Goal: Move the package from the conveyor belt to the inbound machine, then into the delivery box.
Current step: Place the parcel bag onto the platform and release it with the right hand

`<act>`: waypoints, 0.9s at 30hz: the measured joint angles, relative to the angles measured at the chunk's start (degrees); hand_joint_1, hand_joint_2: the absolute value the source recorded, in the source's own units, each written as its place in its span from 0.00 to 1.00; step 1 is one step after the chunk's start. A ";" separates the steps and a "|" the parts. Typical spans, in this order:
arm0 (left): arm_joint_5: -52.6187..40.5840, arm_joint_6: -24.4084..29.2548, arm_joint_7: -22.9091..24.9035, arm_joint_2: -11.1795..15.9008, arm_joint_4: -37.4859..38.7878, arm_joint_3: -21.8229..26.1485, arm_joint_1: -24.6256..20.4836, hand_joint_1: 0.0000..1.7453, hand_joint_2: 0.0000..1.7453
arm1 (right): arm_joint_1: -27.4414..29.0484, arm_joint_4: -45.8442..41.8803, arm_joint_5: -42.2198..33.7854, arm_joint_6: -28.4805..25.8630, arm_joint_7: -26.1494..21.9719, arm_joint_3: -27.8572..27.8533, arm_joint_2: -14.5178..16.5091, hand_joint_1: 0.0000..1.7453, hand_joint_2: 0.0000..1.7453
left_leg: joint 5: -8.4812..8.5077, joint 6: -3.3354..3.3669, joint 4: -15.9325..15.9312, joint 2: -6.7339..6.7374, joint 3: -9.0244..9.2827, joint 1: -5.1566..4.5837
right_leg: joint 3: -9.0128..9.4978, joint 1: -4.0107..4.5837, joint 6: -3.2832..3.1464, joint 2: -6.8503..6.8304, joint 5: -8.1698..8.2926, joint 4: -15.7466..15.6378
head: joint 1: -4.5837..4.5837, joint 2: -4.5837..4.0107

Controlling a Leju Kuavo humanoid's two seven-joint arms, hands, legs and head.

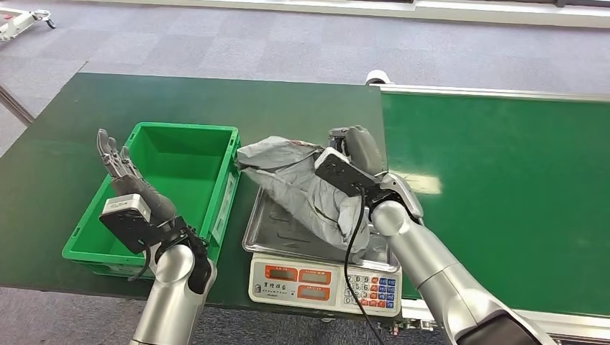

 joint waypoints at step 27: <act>-0.57 -4.71 -0.02 -0.55 3.63 -0.02 -0.23 0.00 0.00 | 7.72 -10.74 -9.43 14.88 -9.90 -8.47 -2.60 0.00 1.00 | -0.01 0.01 0.00 0.17 0.03 0.00 | -0.06 0.01 0.01 0.13 0.03 0.00 | 0.01 0.00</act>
